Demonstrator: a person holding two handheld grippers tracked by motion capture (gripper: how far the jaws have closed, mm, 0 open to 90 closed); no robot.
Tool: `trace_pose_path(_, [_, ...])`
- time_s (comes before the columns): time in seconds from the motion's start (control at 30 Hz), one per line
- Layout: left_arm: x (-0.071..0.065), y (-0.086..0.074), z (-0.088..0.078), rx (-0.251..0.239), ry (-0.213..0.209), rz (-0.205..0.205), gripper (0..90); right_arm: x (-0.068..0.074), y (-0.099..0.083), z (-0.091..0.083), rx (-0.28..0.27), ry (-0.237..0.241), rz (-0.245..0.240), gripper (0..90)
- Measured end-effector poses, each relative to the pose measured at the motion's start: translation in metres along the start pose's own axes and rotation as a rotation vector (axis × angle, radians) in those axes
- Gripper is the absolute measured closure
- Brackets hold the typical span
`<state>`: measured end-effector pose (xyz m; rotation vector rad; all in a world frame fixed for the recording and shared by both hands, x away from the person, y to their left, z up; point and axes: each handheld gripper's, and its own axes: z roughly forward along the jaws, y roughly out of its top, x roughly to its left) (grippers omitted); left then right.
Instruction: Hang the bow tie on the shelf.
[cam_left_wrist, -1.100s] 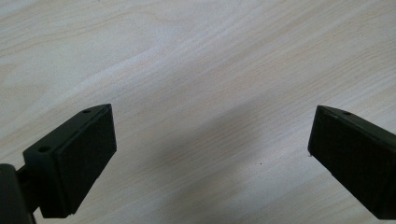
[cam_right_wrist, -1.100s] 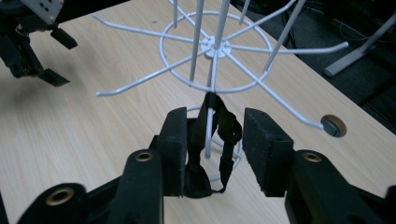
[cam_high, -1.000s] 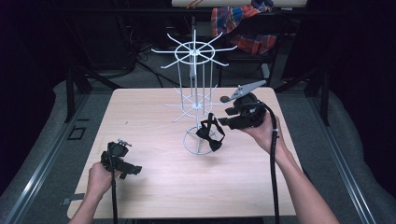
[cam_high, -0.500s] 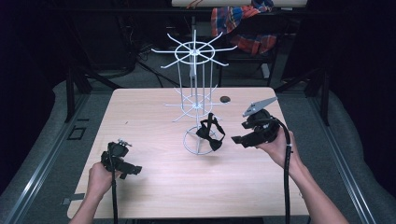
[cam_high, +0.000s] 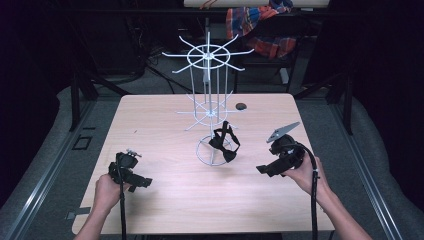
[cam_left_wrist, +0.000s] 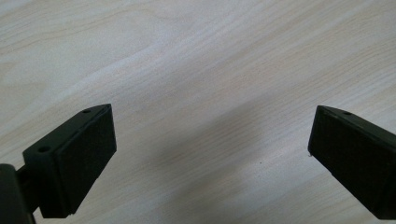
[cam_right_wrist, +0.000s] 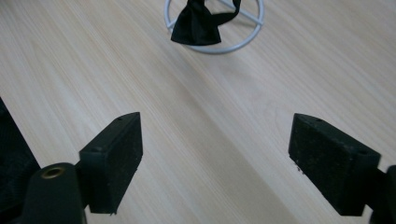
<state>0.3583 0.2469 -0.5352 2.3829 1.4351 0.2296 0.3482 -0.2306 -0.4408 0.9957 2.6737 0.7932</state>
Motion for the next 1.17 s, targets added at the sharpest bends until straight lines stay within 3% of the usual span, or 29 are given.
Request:
trace_pose_path(0.3, [0.0, 0.0, 0.0, -0.001, -0.001, 0.001, 0.8, 0.002, -0.026, 0.011, 0.05, 0.034, 0.028, 14.2])
trace_pose_path(0.47, [0.0, 0.0, 0.0, -0.001, -0.002, 0.003, 0.8, 0.002, -0.042, 0.014, 0.049, 0.042, 0.047, 4.2])
trace_pose_path(0.7, [0.0, 0.001, 0.001, -0.001, -0.005, 0.006, 0.8, 0.0, -0.069, 0.024, 0.089, 0.046, 0.102, 0.3])
trace_pose_path(0.87, [-0.001, 0.003, 0.002, 0.005, -0.005, 0.018, 0.8, 0.0, -0.081, 0.031, 0.153, 0.03, 0.087, 0.2])
trace_pose_path(1.17, [-0.003, 0.005, 0.004, 0.01, -0.005, 0.028, 0.8, -0.005, -0.08, 0.029, 0.138, 0.024, 0.08, 9.6])
